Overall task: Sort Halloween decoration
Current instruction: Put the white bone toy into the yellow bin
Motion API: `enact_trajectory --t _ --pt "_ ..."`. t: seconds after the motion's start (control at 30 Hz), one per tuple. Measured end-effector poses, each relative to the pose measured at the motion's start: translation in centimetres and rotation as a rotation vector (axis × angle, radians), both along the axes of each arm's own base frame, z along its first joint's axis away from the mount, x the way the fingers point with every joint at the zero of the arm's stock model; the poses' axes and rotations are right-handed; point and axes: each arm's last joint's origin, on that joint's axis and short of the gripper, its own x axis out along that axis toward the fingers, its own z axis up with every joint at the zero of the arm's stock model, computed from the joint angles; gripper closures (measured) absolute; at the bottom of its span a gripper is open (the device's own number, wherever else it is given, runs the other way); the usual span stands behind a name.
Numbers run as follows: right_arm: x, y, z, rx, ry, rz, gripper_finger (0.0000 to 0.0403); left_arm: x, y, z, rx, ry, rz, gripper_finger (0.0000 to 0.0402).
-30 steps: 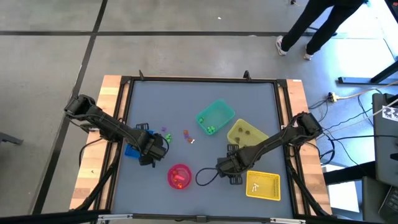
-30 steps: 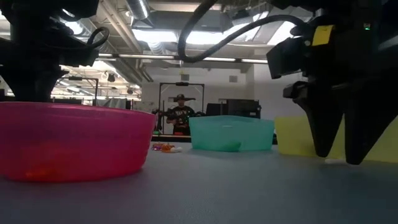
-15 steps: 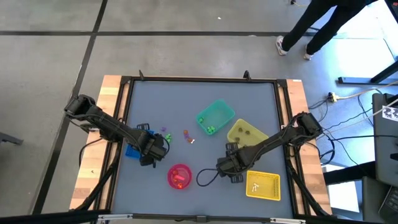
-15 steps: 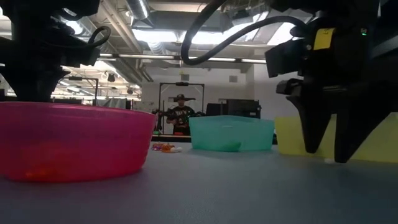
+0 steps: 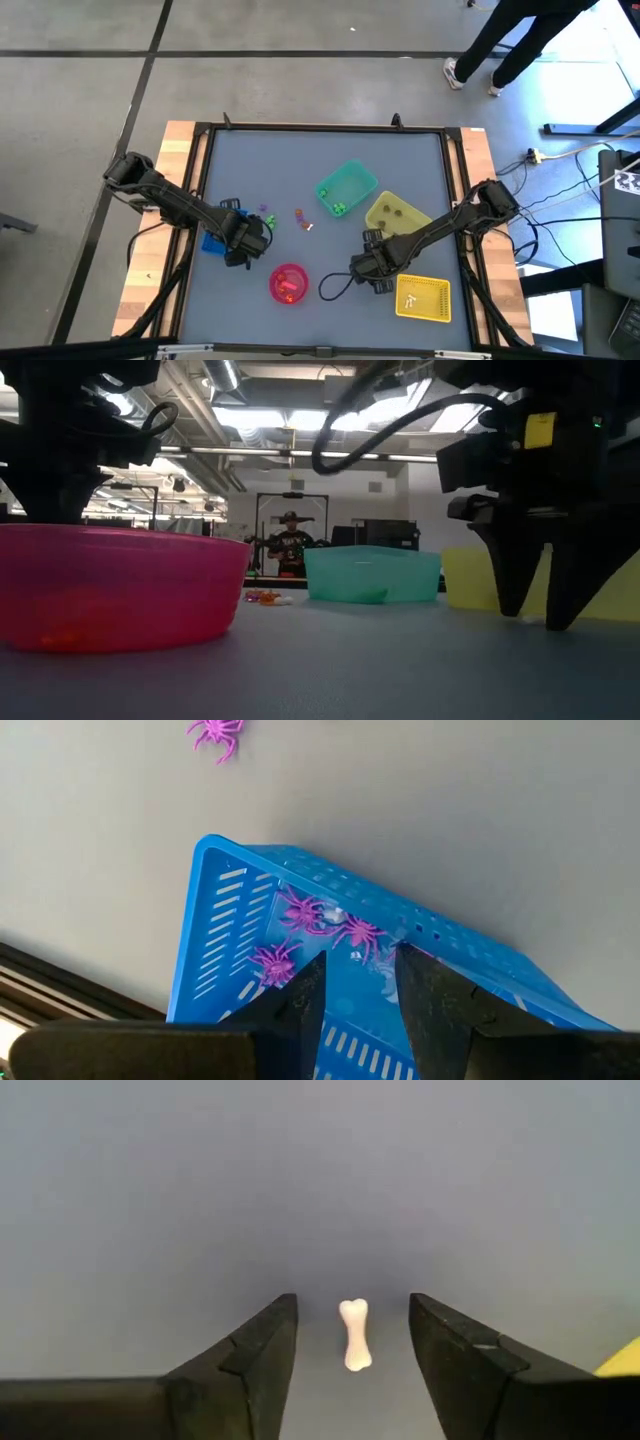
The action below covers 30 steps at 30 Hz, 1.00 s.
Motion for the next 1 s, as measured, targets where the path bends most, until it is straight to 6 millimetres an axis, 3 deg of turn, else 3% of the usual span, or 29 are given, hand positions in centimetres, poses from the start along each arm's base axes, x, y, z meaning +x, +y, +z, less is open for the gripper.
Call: enact_trajectory --t 0.63,1.0 --pt "-0.30 0.15 -0.70 0.080 0.011 0.012 0.0348 -0.01 0.00 -0.01 0.000 0.000 0.000 0.0295" --pt "-0.33 0.12 -0.76 0.078 0.017 0.011 0.0372 0.00 0.00 0.00 0.000 0.000 0.000 0.0295"
